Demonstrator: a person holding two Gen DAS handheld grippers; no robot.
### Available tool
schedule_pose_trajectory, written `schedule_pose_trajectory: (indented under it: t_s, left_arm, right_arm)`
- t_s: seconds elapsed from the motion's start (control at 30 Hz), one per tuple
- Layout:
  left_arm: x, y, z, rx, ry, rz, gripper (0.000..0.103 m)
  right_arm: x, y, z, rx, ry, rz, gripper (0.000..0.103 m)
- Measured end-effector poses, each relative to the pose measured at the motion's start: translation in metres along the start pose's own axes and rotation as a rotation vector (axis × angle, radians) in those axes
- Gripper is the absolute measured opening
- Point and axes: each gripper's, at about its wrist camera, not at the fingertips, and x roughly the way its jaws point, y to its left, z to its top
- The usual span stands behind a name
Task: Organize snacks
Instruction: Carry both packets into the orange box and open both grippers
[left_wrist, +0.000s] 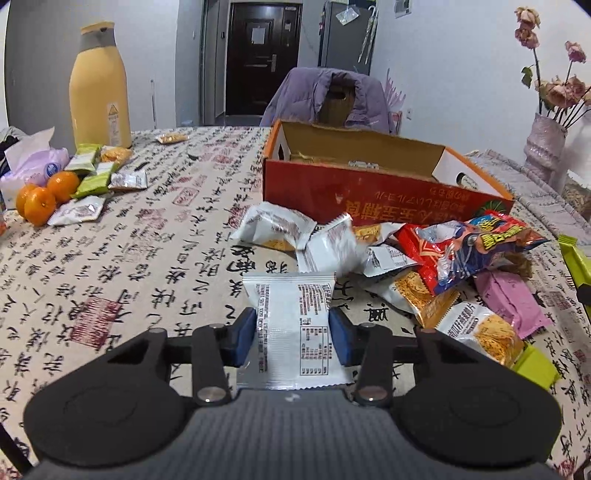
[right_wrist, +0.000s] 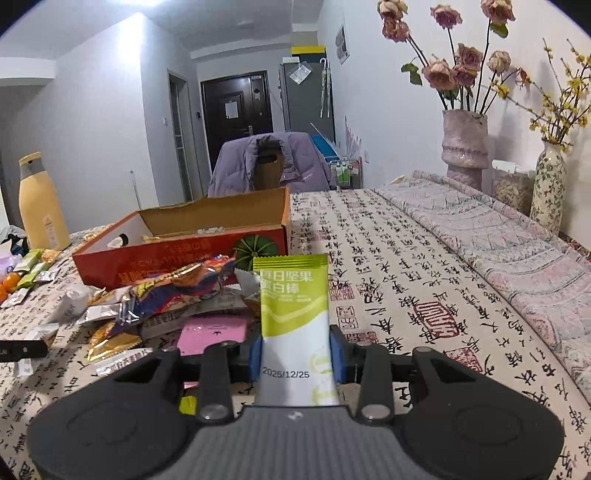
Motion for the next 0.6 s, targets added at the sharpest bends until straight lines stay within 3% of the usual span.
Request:
schedule_pose_trajectory:
  t_s: [0.27, 0.6]
  left_arm:
    - [-0.030, -0.001, 0.013, 0.024, -0.080, -0.022, 0.043]
    - [-0.026, -0.017, 0.060, 0.075, -0.172, -0.036, 0.043]
  right_arm:
    - [-0.009, 0.006, 0.012, -0.021, -0.046, 0.010, 0.035]
    - [0.012, 0.021, 0.054, -0.088, -0.127, 0.020, 0.035]
